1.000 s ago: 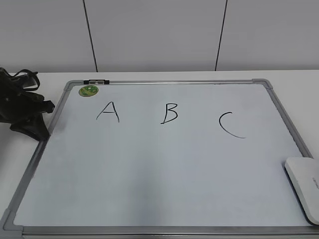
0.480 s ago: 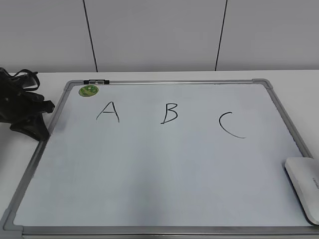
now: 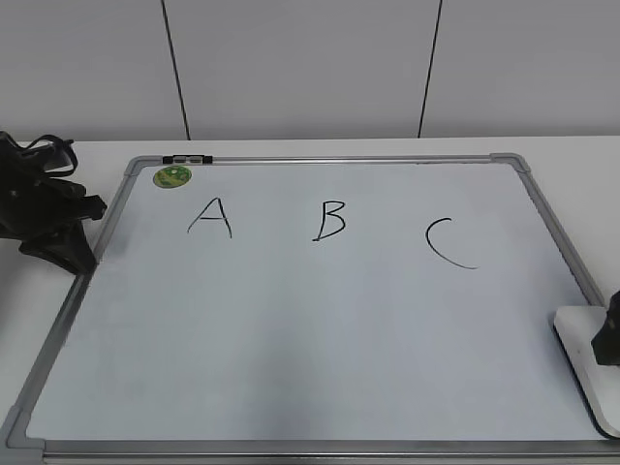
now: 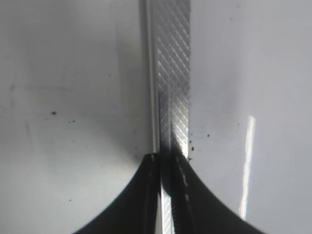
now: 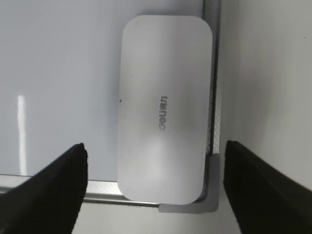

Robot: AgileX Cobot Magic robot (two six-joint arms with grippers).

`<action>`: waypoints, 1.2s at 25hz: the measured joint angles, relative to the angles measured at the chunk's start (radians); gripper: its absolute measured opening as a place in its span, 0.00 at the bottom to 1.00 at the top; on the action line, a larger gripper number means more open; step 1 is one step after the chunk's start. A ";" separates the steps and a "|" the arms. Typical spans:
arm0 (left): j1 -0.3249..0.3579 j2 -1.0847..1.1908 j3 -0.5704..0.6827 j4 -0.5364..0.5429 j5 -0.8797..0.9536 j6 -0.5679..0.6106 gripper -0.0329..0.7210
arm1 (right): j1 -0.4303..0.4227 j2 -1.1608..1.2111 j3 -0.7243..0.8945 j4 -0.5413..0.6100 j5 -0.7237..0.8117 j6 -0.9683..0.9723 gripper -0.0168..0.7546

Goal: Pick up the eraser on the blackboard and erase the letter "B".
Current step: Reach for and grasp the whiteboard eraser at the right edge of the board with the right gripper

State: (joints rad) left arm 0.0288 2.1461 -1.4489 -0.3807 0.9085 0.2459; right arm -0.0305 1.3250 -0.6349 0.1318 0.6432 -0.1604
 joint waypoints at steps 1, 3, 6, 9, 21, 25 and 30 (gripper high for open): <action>0.000 0.000 0.000 0.000 0.000 0.000 0.09 | 0.000 0.024 -0.008 -0.010 -0.004 -0.001 0.86; 0.000 0.000 0.000 0.000 0.000 0.000 0.09 | 0.000 0.069 -0.025 -0.018 -0.009 -0.001 0.86; 0.000 0.000 0.000 0.000 0.000 0.000 0.09 | 0.000 0.135 -0.049 -0.022 -0.012 -0.001 0.86; 0.000 0.000 0.000 0.000 0.000 0.000 0.09 | 0.000 0.187 -0.067 -0.024 -0.017 -0.001 0.85; 0.000 0.000 0.000 0.000 0.000 0.000 0.09 | 0.000 0.306 -0.105 -0.020 -0.028 -0.002 0.75; 0.000 0.000 0.000 0.000 0.000 0.000 0.09 | 0.000 0.311 -0.118 -0.018 -0.010 -0.002 0.72; 0.000 0.000 0.000 0.000 0.000 0.000 0.08 | 0.000 0.312 -0.134 -0.018 0.024 -0.002 0.72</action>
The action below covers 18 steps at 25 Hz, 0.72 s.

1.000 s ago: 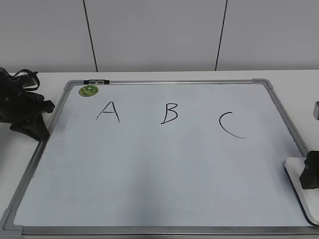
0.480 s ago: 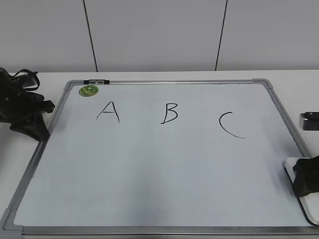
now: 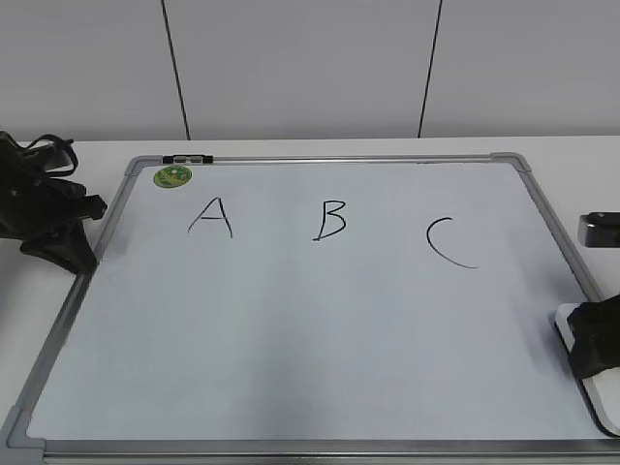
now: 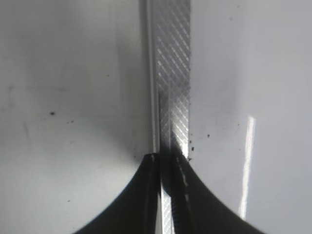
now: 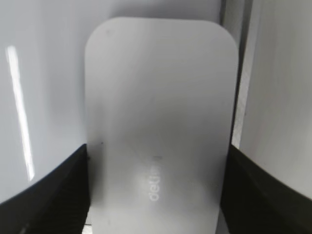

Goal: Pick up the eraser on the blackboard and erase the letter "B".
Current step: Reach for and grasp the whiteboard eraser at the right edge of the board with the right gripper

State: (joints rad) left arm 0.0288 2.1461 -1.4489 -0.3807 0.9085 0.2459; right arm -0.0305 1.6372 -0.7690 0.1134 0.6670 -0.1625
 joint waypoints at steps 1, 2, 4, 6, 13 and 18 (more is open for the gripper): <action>0.000 0.000 0.000 0.000 0.000 0.000 0.08 | 0.000 0.000 -0.008 0.000 0.014 0.000 0.72; 0.000 0.000 0.000 0.000 0.000 0.000 0.08 | 0.000 0.000 -0.017 0.000 0.027 0.000 0.72; 0.000 0.000 0.000 0.000 -0.002 0.000 0.08 | 0.000 0.000 -0.048 0.000 0.066 0.000 0.72; 0.000 0.000 0.000 0.000 -0.002 0.000 0.08 | 0.000 0.000 -0.077 0.005 0.104 0.000 0.72; 0.000 0.000 0.000 0.000 -0.002 0.000 0.08 | 0.002 0.000 -0.203 0.043 0.245 -0.015 0.72; 0.000 0.000 0.000 0.000 -0.002 0.000 0.08 | 0.088 0.002 -0.327 0.058 0.316 -0.040 0.72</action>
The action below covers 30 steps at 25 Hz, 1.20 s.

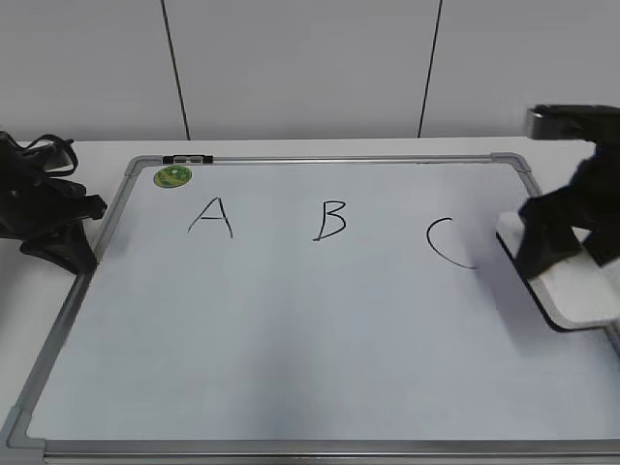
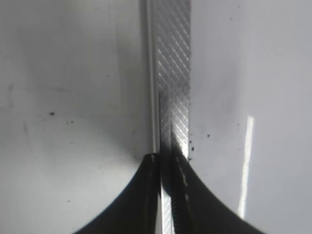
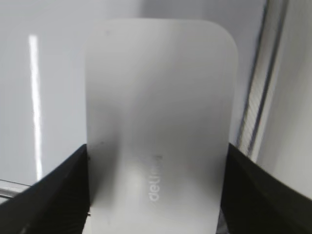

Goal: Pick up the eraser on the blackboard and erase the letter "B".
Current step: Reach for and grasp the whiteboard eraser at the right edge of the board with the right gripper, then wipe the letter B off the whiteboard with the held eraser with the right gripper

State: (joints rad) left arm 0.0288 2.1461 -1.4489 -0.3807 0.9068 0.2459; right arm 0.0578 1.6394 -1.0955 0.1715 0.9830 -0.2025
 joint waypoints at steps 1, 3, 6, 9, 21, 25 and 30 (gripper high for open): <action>0.000 0.000 0.000 0.000 0.000 0.000 0.08 | 0.038 0.007 -0.047 0.000 0.008 0.000 0.72; 0.000 0.000 0.000 0.000 0.000 0.000 0.08 | 0.098 0.042 -0.128 0.000 0.030 -0.002 0.72; 0.000 0.000 0.000 -0.002 0.000 0.000 0.08 | 0.159 0.130 -0.267 0.002 0.095 -0.002 0.72; 0.000 0.000 0.000 -0.002 0.000 0.000 0.09 | 0.191 0.241 -0.408 0.002 0.164 -0.002 0.72; 0.000 0.000 0.000 -0.002 0.002 0.000 0.09 | 0.264 0.623 -0.933 -0.055 0.235 -0.002 0.72; 0.000 0.000 0.000 -0.002 0.002 0.000 0.09 | 0.289 0.714 -1.041 -0.070 0.237 -0.002 0.72; 0.000 0.000 0.000 -0.002 0.002 0.000 0.09 | 0.292 0.800 -1.134 -0.078 0.241 -0.002 0.72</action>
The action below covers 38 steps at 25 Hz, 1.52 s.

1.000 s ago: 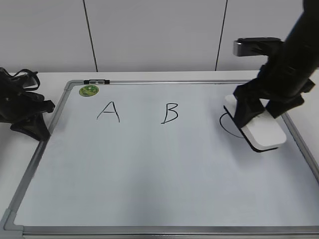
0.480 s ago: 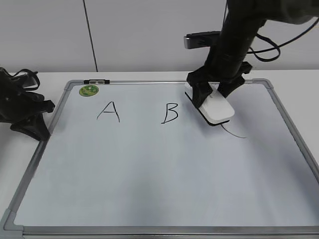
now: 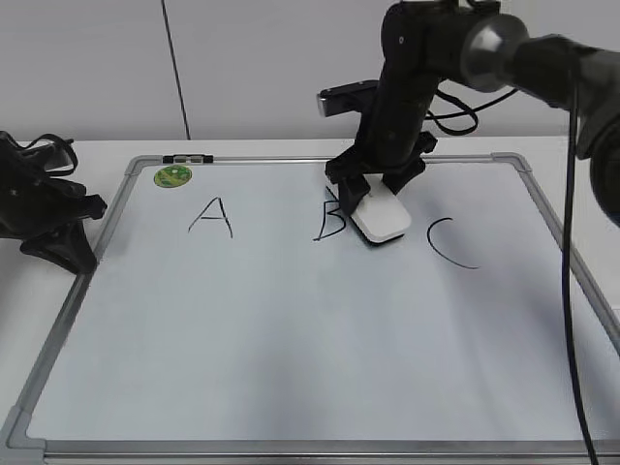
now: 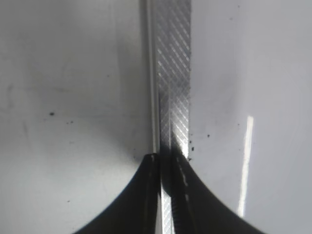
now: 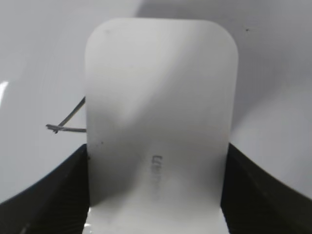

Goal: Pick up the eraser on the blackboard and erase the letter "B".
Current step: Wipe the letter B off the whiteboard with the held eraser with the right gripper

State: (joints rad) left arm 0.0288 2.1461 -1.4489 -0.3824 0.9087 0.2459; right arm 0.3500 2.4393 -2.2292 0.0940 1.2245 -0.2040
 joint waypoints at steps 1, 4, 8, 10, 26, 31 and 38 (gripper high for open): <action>0.000 0.000 0.000 0.000 0.000 0.000 0.09 | 0.000 0.020 -0.023 -0.004 0.000 0.000 0.72; 0.000 0.000 0.000 0.000 0.000 0.000 0.09 | 0.000 0.066 -0.070 -0.011 0.002 0.000 0.72; 0.000 0.000 0.000 0.000 0.000 0.000 0.09 | 0.000 0.108 -0.128 -0.011 0.025 0.000 0.72; 0.000 0.000 0.000 0.000 0.000 0.000 0.09 | 0.000 0.116 -0.143 -0.011 0.033 0.000 0.72; 0.000 0.000 0.000 0.000 0.000 0.000 0.09 | 0.014 0.122 -0.153 -0.020 0.040 -0.019 0.72; 0.000 0.000 0.000 0.000 0.000 0.000 0.09 | 0.070 0.124 -0.154 -0.054 0.023 -0.044 0.72; 0.000 0.000 0.000 0.000 0.000 0.000 0.09 | 0.140 0.128 -0.155 -0.054 0.014 -0.049 0.72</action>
State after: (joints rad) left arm 0.0288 2.1461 -1.4489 -0.3824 0.9087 0.2459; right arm 0.4899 2.5672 -2.3846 0.0397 1.2381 -0.2528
